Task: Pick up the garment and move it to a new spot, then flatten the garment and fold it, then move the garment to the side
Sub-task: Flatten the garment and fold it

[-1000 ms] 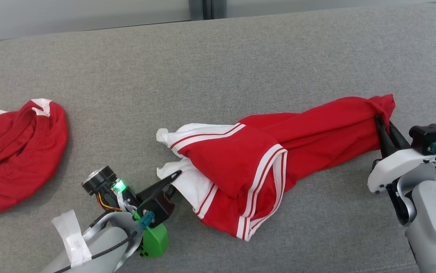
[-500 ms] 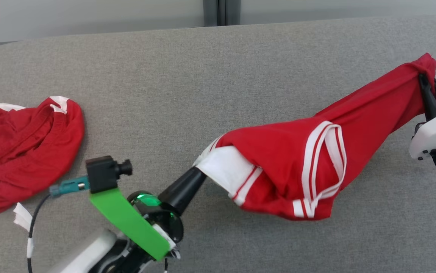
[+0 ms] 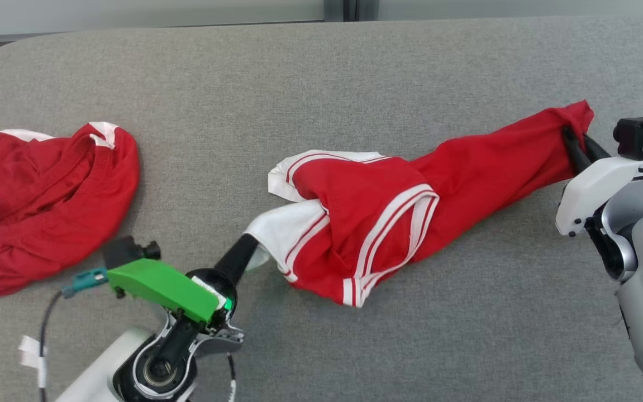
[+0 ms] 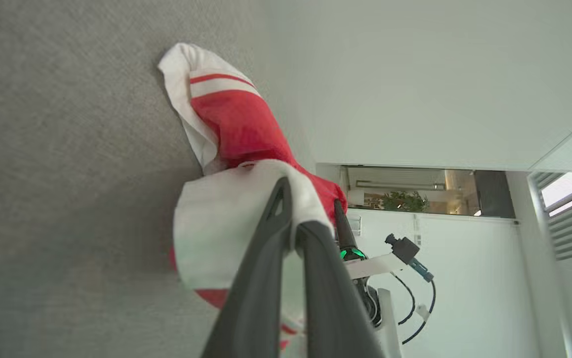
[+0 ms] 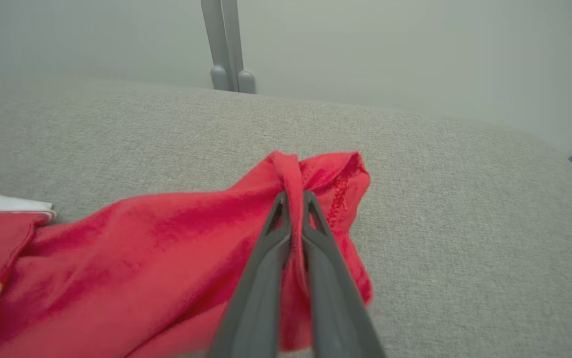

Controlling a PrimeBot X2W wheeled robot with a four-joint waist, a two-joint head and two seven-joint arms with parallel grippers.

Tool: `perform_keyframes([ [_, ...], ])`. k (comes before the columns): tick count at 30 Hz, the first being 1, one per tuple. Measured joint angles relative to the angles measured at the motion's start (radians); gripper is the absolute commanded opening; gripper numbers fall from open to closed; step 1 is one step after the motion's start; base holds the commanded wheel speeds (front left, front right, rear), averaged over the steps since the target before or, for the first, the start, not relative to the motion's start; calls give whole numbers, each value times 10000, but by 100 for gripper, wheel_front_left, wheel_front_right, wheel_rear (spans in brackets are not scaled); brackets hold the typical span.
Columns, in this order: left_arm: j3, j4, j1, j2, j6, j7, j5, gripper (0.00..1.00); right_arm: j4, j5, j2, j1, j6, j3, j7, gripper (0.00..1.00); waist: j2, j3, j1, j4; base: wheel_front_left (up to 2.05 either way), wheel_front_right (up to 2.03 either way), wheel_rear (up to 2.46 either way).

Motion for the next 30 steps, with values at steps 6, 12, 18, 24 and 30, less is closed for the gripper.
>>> perform_keyframes([
  [6,-1266,1034,-405,512,-663,-1252,4293,0,-167,-633,61,30,-2,119,-790,100,0,-89,0,4,0,0,0],
  [12,-1404,1670,-371,276,-775,-1490,5538,0,-1910,1417,-178,620,-2,2242,157,100,0,-222,0,-8,0,0,0],
  [18,-1438,2075,-393,-107,-938,-1523,6309,0,-2738,3889,-443,906,-2,3764,1488,100,0,-270,0,218,0,0,0],
  [24,-1626,2460,-654,-546,-1103,-1555,7154,0,-1440,4399,-502,892,-10,3802,1804,100,0,-282,0,640,0,0,0],
  [30,-1747,2867,-725,-838,-1285,-1561,7764,0,-660,5444,-19,627,-10,4207,1653,84,0,-272,0,945,0,0,0],
])
